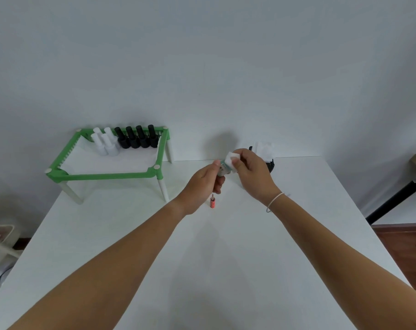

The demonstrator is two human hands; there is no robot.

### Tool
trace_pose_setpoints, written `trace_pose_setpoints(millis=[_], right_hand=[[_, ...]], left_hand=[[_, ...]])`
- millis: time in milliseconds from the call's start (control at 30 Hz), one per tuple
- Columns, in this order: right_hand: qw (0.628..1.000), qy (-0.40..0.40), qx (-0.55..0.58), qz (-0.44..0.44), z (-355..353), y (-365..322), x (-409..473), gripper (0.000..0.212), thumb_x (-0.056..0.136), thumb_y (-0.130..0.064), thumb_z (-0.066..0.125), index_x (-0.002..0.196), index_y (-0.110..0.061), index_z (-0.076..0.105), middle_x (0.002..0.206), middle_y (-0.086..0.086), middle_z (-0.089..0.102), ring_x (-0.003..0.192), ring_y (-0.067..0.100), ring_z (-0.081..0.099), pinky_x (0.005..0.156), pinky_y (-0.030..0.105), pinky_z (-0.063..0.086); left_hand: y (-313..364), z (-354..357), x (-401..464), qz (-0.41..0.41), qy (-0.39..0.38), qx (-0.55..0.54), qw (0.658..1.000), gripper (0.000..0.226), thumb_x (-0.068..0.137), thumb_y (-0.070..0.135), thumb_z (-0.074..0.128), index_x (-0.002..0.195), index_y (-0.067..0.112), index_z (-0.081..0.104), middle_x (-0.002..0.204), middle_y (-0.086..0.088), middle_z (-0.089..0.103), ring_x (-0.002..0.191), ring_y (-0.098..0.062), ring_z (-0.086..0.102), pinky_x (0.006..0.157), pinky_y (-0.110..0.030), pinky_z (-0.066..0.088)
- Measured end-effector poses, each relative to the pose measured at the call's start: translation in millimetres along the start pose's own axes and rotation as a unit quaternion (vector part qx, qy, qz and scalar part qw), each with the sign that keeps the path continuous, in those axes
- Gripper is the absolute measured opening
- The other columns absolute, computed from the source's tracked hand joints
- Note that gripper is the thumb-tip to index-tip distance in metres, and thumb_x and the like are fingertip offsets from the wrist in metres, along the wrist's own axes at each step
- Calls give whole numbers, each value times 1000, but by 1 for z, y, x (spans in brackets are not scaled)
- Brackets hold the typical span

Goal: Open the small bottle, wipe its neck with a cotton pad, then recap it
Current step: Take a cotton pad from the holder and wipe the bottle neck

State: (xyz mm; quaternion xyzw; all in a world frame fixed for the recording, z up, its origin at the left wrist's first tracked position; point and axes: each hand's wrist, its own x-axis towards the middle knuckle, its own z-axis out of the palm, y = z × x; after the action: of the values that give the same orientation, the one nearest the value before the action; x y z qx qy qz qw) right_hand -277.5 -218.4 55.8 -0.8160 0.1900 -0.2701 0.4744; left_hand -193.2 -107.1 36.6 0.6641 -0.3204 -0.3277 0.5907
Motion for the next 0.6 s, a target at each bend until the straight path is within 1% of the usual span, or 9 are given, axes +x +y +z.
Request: trace_pose_setpoints(millis=[100, 167, 267, 333, 433, 533, 600], right_hand=[[1000, -9, 29, -7, -2, 0, -1, 16, 92, -9, 47, 103, -4, 57, 90, 5, 56, 80, 13, 50, 66, 6, 39], [997, -22, 72, 5, -5, 1, -3, 16, 91, -8, 49, 104, -6, 58, 89, 3, 57, 76, 7, 52, 65, 4, 41], [983, -35, 178, 39, -10, 4, -4, 16, 92, -7, 47, 98, -9, 61, 85, 0, 59, 66, 2, 52, 61, 8, 44], [963, -30, 258, 71, -14, 8, -3, 18, 93, -7, 44, 94, -11, 61, 84, 0, 59, 67, 4, 51, 60, 11, 44], [923, -54, 360, 122, -18, 20, -4, 21, 93, -8, 43, 92, -13, 64, 86, 0, 62, 68, 7, 52, 61, 14, 45], [894, -83, 408, 165, -18, 39, -10, 24, 93, -10, 43, 93, -13, 66, 78, -2, 65, 67, 7, 56, 64, 16, 46], [875, -93, 430, 202, -16, 53, -16, 23, 93, -10, 42, 95, -11, 65, 79, 0, 63, 69, 9, 58, 64, 17, 49]], left_hand=[[2, -2, 1, -86, -47, -147, 984, 48, 98, 41, 25, 91, 9, 59, 59, 4, 45, 52, -10, 39, 60, -25, 37], [2, -4, 1, -109, -66, -195, 973, 49, 97, 42, 26, 90, 8, 60, 56, 4, 46, 50, -10, 38, 60, -26, 37], [1, -6, -1, -121, -75, -235, 962, 49, 97, 42, 26, 91, 6, 59, 56, 3, 47, 50, -11, 38, 60, -27, 37], [-2, -8, -3, -129, -64, -262, 954, 48, 97, 41, 27, 92, 5, 58, 57, 1, 47, 50, -12, 39, 60, -28, 36], [-8, -12, -5, -131, -53, -288, 947, 46, 96, 39, 29, 95, 5, 60, 60, 0, 51, 51, -11, 43, 61, -27, 38], [-14, -14, -8, -131, -48, -297, 945, 43, 95, 36, 33, 97, 5, 63, 63, 0, 57, 55, -12, 48, 62, -27, 43], [-17, -15, -10, -132, -42, -306, 942, 39, 95, 33, 36, 101, 5, 61, 67, -2, 60, 58, -12, 50, 64, -27, 45]])
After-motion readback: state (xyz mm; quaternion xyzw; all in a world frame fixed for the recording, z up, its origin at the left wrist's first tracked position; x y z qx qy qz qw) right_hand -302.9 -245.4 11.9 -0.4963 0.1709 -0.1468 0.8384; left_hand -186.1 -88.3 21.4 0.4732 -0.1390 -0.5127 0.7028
